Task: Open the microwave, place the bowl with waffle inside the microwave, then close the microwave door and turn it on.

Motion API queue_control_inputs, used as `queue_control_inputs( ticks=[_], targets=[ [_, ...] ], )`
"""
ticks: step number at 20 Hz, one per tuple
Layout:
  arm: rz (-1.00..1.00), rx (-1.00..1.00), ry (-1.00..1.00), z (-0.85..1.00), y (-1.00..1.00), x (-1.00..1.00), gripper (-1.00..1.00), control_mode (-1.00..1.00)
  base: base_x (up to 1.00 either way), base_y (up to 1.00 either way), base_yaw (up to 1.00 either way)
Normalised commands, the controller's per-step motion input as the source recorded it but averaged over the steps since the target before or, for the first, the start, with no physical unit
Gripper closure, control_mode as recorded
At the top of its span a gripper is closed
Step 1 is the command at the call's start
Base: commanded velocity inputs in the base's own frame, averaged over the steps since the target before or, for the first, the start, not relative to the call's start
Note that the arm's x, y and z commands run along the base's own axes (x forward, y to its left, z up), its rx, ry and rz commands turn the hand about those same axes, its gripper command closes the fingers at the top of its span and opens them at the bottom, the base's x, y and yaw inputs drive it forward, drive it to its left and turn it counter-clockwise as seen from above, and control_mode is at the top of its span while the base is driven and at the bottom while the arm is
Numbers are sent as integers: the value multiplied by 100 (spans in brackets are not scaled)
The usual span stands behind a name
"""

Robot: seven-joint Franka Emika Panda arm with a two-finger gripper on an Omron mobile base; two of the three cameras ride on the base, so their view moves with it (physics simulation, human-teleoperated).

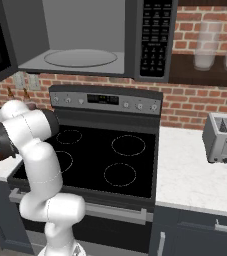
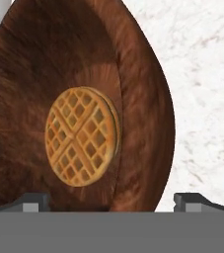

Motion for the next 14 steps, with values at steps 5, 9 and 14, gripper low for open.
queue_control_inputs(
  ticks=[5,9,14],
  targets=[
    [0,0,0,-1,1,0,-100,-100,0,0,0],
    [0,0,3,0,0,0,100,-100,0,0,0],
    [0,0,1,0,0,0,100,-100,0,0,0]
  ],
)
